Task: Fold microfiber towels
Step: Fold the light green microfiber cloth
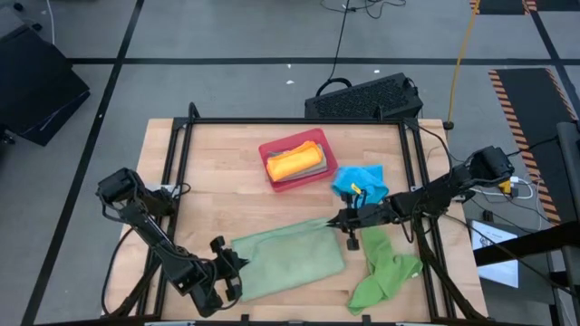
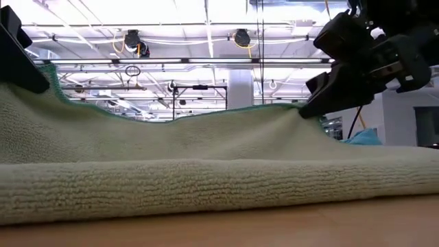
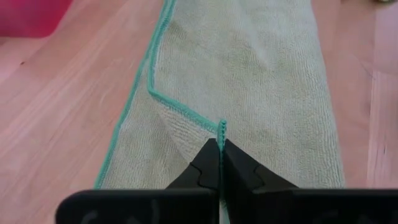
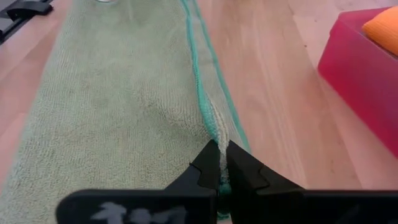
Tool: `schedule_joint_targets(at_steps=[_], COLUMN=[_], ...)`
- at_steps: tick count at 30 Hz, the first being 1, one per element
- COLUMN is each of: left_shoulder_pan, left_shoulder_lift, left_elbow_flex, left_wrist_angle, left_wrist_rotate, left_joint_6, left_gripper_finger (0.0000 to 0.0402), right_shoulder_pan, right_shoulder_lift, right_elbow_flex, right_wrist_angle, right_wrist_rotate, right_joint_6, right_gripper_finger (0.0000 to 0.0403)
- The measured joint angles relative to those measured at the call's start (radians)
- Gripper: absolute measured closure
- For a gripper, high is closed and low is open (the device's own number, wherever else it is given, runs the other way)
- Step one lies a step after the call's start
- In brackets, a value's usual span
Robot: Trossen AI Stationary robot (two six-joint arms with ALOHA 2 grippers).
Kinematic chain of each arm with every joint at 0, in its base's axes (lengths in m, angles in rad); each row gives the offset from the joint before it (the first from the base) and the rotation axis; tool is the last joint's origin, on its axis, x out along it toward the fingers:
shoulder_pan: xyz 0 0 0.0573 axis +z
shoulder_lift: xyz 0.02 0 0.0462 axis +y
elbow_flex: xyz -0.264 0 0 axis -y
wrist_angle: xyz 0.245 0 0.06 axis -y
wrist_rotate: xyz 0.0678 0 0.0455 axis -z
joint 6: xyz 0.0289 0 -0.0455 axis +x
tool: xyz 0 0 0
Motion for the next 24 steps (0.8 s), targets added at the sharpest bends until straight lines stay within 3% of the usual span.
schedule_joint_targets(at_steps=[6, 11, 17, 24], left_shoulder_pan=[0.026, 0.049, 0.058, 0.064], left_shoulder_lift=[0.000, 0.000, -0.001, -0.001], left_elbow_flex=[0.000, 0.000, 0.000, 0.000], left_wrist_angle=[-0.001, -0.002, -0.005, -0.121], left_wrist_rotate=[0.000, 0.013, 0.068, 0.086], left_joint_6=[-0.013, -0.028, -0.081, -0.203], left_gripper_finger=[0.0378, 0.0392, 0.0386, 0.0395], right_shoulder_pan=[-0.018, -0.022, -0.025, -0.072], right_shoulder_lift=[0.000, 0.000, 0.000, 0.000], right_elbow_flex=[0.000, 0.000, 0.000, 0.000], right_wrist_angle=[0.000, 0.000, 0.000, 0.000], right_wrist_rotate=[0.000, 0.001, 0.031, 0.036], right_joint_6=[-0.018, -0.021, -0.035, -0.040], right_gripper_finger=[0.0399, 0.0394, 0.0349, 0.0289])
